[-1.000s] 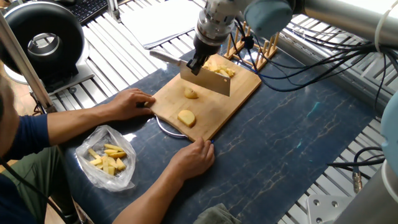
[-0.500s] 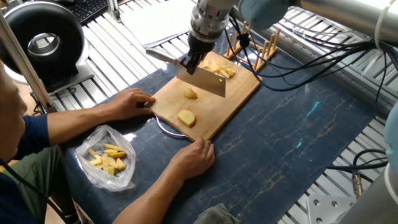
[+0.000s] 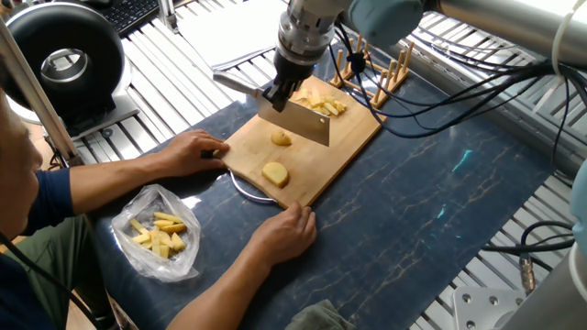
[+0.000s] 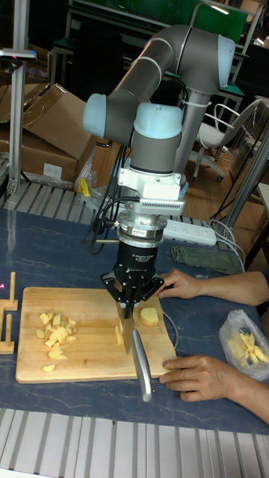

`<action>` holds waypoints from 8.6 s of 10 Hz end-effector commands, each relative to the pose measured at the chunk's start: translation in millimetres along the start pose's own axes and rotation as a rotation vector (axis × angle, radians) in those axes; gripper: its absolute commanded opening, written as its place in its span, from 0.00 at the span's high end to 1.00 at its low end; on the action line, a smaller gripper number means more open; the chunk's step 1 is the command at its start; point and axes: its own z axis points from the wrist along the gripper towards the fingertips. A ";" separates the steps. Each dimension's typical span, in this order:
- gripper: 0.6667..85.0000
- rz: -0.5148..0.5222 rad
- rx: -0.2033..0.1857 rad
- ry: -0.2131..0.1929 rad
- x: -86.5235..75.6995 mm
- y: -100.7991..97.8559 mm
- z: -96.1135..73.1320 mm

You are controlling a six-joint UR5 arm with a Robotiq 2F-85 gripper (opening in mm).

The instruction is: Chop the potatoes

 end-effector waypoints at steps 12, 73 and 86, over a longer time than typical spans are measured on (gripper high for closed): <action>1.00 0.006 0.000 -0.015 0.3 0.3 8.5; 1.00 -0.164 -0.018 -0.027 22.6 -16.9 -3.8; 1.00 -0.163 -0.022 -0.038 24.3 -16.3 2.8</action>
